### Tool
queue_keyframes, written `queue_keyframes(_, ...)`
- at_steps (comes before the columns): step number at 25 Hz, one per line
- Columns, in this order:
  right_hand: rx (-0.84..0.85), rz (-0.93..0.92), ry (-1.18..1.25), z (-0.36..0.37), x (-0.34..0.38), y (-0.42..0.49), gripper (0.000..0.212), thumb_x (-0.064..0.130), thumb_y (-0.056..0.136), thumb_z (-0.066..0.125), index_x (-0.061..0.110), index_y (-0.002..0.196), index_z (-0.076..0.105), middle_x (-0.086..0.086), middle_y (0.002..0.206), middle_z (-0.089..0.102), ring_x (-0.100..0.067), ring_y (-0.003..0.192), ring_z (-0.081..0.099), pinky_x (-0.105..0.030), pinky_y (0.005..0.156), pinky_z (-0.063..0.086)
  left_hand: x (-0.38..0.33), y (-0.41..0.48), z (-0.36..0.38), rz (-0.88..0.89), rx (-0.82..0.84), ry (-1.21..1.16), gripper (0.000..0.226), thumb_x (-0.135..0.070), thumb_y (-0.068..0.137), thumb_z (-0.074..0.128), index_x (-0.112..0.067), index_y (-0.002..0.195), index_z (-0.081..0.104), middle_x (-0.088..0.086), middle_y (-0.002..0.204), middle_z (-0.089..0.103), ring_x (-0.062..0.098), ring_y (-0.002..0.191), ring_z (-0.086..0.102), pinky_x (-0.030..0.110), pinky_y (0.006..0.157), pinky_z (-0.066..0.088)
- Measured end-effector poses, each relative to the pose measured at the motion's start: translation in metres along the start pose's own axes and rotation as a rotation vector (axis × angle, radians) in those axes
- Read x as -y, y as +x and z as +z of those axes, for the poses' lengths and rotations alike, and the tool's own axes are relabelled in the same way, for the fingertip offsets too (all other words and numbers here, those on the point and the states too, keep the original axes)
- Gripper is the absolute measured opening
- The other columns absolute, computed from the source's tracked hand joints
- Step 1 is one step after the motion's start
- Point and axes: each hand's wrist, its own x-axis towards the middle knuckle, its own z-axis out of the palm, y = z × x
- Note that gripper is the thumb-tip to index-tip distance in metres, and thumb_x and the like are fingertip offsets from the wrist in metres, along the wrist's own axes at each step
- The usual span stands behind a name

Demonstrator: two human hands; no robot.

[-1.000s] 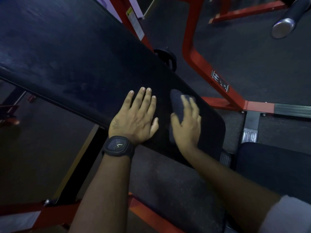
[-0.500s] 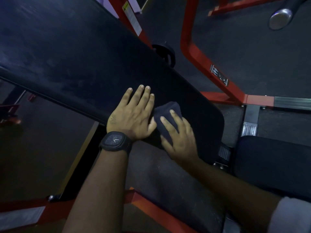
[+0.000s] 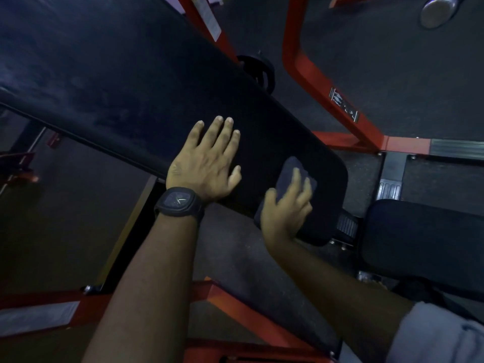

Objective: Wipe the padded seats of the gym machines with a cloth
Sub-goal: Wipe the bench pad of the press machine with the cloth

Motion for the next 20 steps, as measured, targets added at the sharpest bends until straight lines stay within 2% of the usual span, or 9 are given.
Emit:
queue_keyframes(3, 0.103, -0.724, -0.176, -0.011, -0.019, 0.012, 0.067, 0.031, 0.090, 0.060, 0.031, 0.153, 0.036, -0.007, 0.160, 0.032, -0.036, 0.132, 0.043, -0.049, 0.103, 0.043, -0.003, 0.002, -0.005, 0.003, 0.023, 0.037, 0.078, -0.056, 0.098, 0.026, -0.006, 0.158, 0.025, 0.019, 0.166, 0.021, 0.033, 0.154, 0.019, 0.055, 0.122, 0.016)
queue_keyframes(4, 0.113, -0.653, -0.162, -0.012, -0.020, 0.026, 0.068, 0.031, 0.090, 0.061, 0.033, 0.153, 0.035, -0.004, 0.161, 0.031, -0.035, 0.131, 0.044, -0.050, 0.104, 0.044, -0.008, 0.004, -0.006, -0.014, 0.028, 0.029, 0.080, -0.057, 0.096, 0.027, -0.004, 0.157, 0.026, 0.020, 0.165, 0.022, 0.035, 0.153, 0.019, 0.057, 0.121, 0.016)
queue_keyframes(7, 0.065, -0.013, -0.053, -0.008, 0.011, 0.023, 0.071, 0.033, 0.093, 0.059, 0.034, 0.157, 0.027, -0.003, 0.165, 0.022, -0.037, 0.133, 0.040, -0.053, 0.105, 0.042, -0.026, 0.008, -0.010, -0.065, 0.051, -0.008, 0.085, -0.059, 0.093, 0.029, -0.002, 0.156, 0.026, 0.025, 0.164, 0.021, 0.040, 0.153, 0.016, 0.061, 0.122, 0.013)
queue_keyframes(10, 0.165, -0.754, -0.216, -0.016, -0.018, 0.012, 0.068, 0.038, 0.093, 0.054, 0.030, 0.156, 0.029, -0.008, 0.163, 0.025, -0.037, 0.133, 0.041, -0.049, 0.106, 0.041, -0.033, 0.008, -0.003, -0.034, 0.032, 0.025, 0.080, -0.057, 0.098, 0.022, -0.002, 0.158, 0.021, 0.026, 0.165, 0.016, 0.040, 0.154, 0.012, 0.061, 0.122, 0.009)
queue_keyframes(11, 0.175, -0.797, -0.229, -0.018, -0.026, 0.024, 0.067, 0.038, 0.093, 0.055, 0.031, 0.155, 0.030, -0.006, 0.163, 0.026, -0.036, 0.133, 0.043, -0.049, 0.105, 0.041, -0.034, 0.008, -0.001, -0.028, 0.020, 0.027, 0.078, -0.054, 0.100, 0.021, -0.003, 0.158, 0.021, 0.025, 0.165, 0.017, 0.039, 0.154, 0.013, 0.061, 0.123, 0.010)
queue_keyframes(14, 0.072, -0.074, -0.056, -0.009, -0.001, 0.031, 0.073, 0.034, 0.093, 0.059, 0.036, 0.157, 0.025, -0.001, 0.165, 0.023, -0.037, 0.130, 0.044, -0.049, 0.103, 0.042, -0.036, 0.009, 0.002, -0.045, -0.013, 0.020, 0.072, -0.047, 0.101, 0.023, -0.003, 0.158, 0.022, 0.024, 0.165, 0.018, 0.037, 0.154, 0.014, 0.059, 0.123, 0.012)
queue_keyframes(15, 0.048, -0.058, -0.090, -0.005, 0.007, 0.025, 0.073, 0.034, 0.092, 0.058, 0.034, 0.158, 0.025, -0.004, 0.164, 0.023, -0.037, 0.127, 0.044, -0.050, 0.103, 0.042, -0.037, 0.009, 0.004, -0.047, -0.025, 0.022, 0.072, -0.047, 0.101, 0.023, -0.003, 0.158, 0.022, 0.024, 0.165, 0.019, 0.037, 0.154, 0.015, 0.058, 0.123, 0.012)
queue_keyframes(18, 0.103, -0.722, -0.229, -0.013, -0.015, 0.037, 0.069, 0.038, 0.090, 0.055, 0.032, 0.155, 0.032, -0.006, 0.160, 0.031, -0.035, 0.121, 0.048, -0.048, 0.098, 0.044, -0.038, 0.010, 0.006, -0.037, -0.027, 0.035, 0.073, -0.048, 0.101, 0.018, -0.003, 0.159, 0.019, 0.023, 0.166, 0.017, 0.036, 0.155, 0.014, 0.058, 0.123, 0.010)
queue_keyframes(20, 0.067, -0.498, -0.151, -0.011, -0.006, 0.069, 0.069, 0.036, 0.091, 0.058, 0.036, 0.154, 0.033, -0.002, 0.160, 0.031, -0.035, 0.122, 0.048, -0.049, 0.099, 0.045, -0.038, 0.011, 0.008, -0.045, -0.021, 0.028, 0.074, -0.050, 0.101, 0.019, -0.003, 0.159, 0.018, 0.022, 0.166, 0.016, 0.036, 0.155, 0.013, 0.058, 0.123, 0.008)
